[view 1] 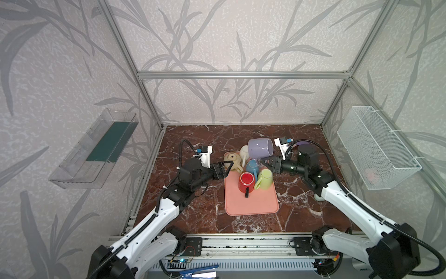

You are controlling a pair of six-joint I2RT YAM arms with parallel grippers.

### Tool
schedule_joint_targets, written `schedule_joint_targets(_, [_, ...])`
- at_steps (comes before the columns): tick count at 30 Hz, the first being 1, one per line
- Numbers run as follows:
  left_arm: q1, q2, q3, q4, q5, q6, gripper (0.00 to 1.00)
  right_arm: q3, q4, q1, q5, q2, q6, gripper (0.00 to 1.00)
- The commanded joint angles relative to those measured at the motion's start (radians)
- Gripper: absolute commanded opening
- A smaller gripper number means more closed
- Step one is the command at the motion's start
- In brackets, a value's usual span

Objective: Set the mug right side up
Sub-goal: 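Lift the lavender mug with the right gripper toward the left gripper, then grasp the lavender mug handle with the left gripper while the right gripper holds it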

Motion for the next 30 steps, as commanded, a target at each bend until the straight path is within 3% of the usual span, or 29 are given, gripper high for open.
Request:
schedule_joint_targets(1, [0.002,0.053,0.016,0.247,0.087,-0.098,0.82,0.072,0.282,-0.025,-0.089,0.059,0.162,0.0])
schedule_joint_targets(9, [-0.003,0.228,0.13,0.44,0.215,-0.163,0.79,0.191,0.466,-0.041,-0.144,0.215,0.313,0.0])
schedule_joint_targets(17, [0.0,0.386,0.192,0.612,0.222,-0.251,0.7,0.264,0.522,-0.048,-0.193,0.31,0.334,0.0])
schedule_joint_targets(30, [0.004,0.535,0.305,0.731,0.253,-0.31,0.58,0.299,0.698,-0.056,-0.262,0.398,0.409,0.0])
